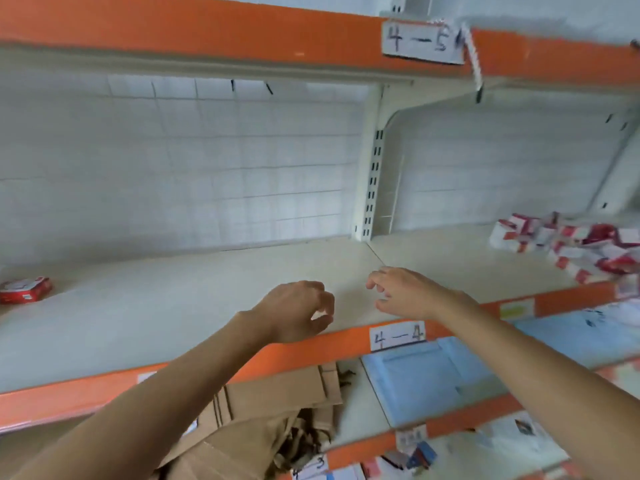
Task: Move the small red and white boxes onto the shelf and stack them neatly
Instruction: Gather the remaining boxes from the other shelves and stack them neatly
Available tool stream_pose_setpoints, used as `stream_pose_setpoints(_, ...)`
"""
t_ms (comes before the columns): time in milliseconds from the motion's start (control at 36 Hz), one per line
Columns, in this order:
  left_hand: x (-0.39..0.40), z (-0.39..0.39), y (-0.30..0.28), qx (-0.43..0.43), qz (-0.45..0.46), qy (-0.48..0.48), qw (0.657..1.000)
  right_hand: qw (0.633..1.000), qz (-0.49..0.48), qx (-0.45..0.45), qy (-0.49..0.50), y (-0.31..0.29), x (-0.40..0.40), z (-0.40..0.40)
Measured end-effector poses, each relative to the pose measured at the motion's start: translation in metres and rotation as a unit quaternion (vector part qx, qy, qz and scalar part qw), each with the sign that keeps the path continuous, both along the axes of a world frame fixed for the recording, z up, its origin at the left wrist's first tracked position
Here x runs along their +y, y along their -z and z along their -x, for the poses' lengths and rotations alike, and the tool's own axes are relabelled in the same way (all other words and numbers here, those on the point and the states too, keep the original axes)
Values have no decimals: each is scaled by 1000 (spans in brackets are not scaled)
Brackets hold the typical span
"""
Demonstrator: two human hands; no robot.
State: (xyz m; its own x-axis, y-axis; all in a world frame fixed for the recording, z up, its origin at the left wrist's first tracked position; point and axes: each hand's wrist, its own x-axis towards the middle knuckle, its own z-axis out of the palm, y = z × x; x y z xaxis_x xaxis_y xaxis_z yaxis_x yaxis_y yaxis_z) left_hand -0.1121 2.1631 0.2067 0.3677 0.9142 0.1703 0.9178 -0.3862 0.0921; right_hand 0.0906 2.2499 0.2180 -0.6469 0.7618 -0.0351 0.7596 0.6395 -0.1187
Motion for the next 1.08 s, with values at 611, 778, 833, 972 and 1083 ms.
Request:
stream_pose_setpoints(611, 194, -238, -1, -21, -28, 131, 991, 979, 6, 36, 203, -8, 103, -242)
stream_pose_setpoints(778, 244, -257, 1, -19, -16, 124, 992, 978, -14, 46, 203, -21, 169, -264)
stream_pose_setpoints(833, 257, -259, 2, -15, -12, 115, 993, 979, -18, 56, 197, -16, 188, -268)
stream_pose_setpoints(972, 277, -259, 4, -4, 14, 89, 996, 985, -18, 36, 166, 1, 227, -273)
stream_pose_setpoints(1083, 287, -261, 3, -15, 9, 54, 998, 990, -38, 20, 132, 0, 259, -273)
